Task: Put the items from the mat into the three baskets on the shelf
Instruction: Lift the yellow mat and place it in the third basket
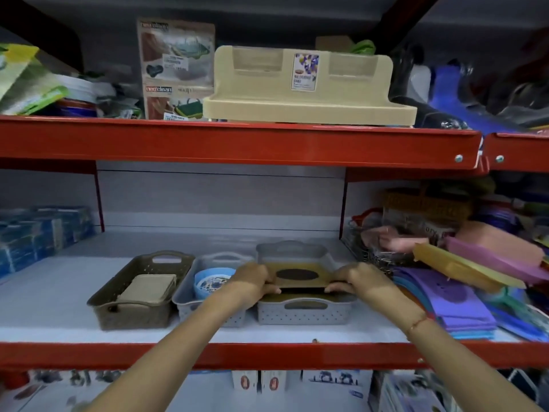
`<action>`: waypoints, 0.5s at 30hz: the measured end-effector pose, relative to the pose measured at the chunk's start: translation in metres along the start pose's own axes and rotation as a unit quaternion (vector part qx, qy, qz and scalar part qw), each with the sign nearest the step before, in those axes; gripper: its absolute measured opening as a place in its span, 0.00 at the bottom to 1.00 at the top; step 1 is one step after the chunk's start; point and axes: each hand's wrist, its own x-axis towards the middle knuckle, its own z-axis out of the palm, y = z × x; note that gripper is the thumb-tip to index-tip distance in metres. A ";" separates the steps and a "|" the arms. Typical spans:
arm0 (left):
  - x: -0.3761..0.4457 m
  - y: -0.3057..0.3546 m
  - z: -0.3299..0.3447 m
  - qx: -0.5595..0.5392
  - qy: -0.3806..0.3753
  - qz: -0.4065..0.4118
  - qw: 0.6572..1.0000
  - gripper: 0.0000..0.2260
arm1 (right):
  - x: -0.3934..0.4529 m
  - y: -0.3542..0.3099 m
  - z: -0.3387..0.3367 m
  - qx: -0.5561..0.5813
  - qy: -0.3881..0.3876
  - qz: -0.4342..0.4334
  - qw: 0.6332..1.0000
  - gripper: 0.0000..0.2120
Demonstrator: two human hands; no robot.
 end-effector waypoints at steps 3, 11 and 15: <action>0.010 0.000 0.004 0.065 0.007 0.008 0.998 0.12 | 0.010 -0.005 -0.001 -0.065 -0.017 -0.036 0.997 0.20; 0.022 0.011 0.007 0.243 0.026 0.033 0.969 0.06 | 0.027 -0.015 0.002 -0.044 -0.019 -0.053 0.997 0.12; 0.024 0.009 0.010 0.238 0.016 0.031 0.971 0.08 | 0.030 -0.019 0.003 -0.042 -0.020 -0.039 0.998 0.12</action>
